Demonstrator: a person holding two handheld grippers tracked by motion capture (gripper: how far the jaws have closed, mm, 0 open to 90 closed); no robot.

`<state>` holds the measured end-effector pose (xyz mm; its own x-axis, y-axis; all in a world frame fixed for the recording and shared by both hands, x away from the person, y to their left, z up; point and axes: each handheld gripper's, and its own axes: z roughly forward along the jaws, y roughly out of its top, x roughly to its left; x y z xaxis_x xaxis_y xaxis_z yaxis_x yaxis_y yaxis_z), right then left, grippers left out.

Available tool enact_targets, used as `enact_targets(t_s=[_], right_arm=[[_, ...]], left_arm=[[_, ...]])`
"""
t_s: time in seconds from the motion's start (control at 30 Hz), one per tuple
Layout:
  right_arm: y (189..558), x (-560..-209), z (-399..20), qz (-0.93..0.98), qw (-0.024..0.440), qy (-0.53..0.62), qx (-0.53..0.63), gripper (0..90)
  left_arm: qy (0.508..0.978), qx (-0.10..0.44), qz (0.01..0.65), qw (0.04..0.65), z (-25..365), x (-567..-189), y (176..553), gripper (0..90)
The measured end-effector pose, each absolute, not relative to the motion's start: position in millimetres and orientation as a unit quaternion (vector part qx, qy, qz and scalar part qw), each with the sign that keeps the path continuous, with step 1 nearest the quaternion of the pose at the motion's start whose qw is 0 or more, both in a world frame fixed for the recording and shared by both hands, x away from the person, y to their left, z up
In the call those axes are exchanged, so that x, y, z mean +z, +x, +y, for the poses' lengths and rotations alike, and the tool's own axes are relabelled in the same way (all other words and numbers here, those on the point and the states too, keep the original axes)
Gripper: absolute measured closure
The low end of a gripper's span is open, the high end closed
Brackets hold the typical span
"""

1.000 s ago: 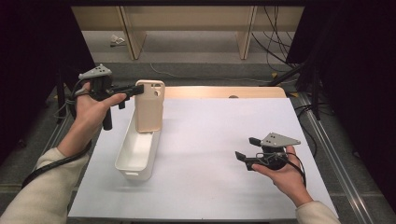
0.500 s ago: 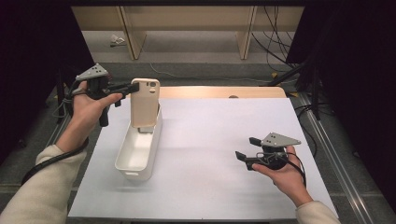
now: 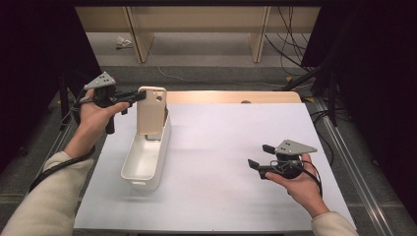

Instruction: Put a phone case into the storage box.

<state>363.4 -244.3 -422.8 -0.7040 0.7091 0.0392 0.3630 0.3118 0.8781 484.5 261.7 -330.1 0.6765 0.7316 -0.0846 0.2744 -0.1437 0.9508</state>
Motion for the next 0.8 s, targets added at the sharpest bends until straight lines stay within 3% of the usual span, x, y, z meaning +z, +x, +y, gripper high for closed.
enact_targets(t_s=[0.8], right_arm=[[353, -420, -246, 0.786, 0.183, 0.335, 0.485, 23.2]], left_arm=[[0.721, 0.206, 0.355, 0.558, 265, -354, 493, 80.8]])
